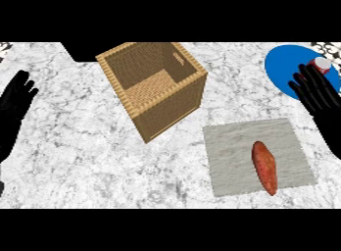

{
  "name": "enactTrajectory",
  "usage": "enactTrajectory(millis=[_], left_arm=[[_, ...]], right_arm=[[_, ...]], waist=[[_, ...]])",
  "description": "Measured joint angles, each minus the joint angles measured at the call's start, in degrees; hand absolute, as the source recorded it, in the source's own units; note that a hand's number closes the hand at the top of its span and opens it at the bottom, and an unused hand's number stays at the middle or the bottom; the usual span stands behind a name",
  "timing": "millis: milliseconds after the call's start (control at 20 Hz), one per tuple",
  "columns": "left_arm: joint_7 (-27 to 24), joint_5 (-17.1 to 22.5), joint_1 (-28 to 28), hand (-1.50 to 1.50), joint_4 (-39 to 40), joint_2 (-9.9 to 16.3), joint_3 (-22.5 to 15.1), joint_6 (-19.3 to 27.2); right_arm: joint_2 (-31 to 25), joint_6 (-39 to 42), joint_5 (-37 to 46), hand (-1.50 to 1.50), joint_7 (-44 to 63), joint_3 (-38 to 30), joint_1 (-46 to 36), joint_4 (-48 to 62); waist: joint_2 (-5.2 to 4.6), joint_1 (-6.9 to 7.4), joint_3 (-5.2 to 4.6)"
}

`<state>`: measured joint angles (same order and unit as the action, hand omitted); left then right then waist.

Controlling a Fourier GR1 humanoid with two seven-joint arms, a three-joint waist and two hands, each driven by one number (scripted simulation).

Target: Pick the sweet potato from the placemat and place it in the basket

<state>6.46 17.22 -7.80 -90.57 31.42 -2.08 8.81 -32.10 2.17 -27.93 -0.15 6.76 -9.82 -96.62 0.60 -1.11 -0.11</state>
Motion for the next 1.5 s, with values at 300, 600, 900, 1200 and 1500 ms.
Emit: enactTrajectory(millis=[300,600,900,1200,1500], left_arm=[[2.42,-3.48,-1.34,0.00,2.12,-0.59,-3.02,0.57],[5.13,-5.51,-0.86,0.00,5.44,-3.25,-6.34,1.83],[5.87,-8.02,-1.93,0.00,8.01,-5.94,-8.09,3.31],[5.96,-8.87,-2.80,0.00,9.32,-6.68,-8.58,3.44],[4.99,-8.80,-2.92,0.00,10.53,-6.81,-8.08,2.42]], right_arm=[[4.44,15.45,-10.26,1.50,-10.02,-2.01,1.28,10.07],[11.03,29.62,-10.60,-1.50,-29.09,-3.02,4.50,7.96],[7.84,23.93,1.71,-1.50,-34.10,-8.10,9.94,5.41],[-7.31,23.11,14.75,-1.50,-33.29,-14.59,10.03,6.33],[-21.13,29.32,23.66,-1.50,-33.98,-14.13,12.12,6.77]], waist=[[-1.59,1.35,0.58],[-1.12,0.07,0.57],[-0.67,-0.28,0.20],[-0.68,-0.18,0.07],[-0.69,0.52,0.09]])
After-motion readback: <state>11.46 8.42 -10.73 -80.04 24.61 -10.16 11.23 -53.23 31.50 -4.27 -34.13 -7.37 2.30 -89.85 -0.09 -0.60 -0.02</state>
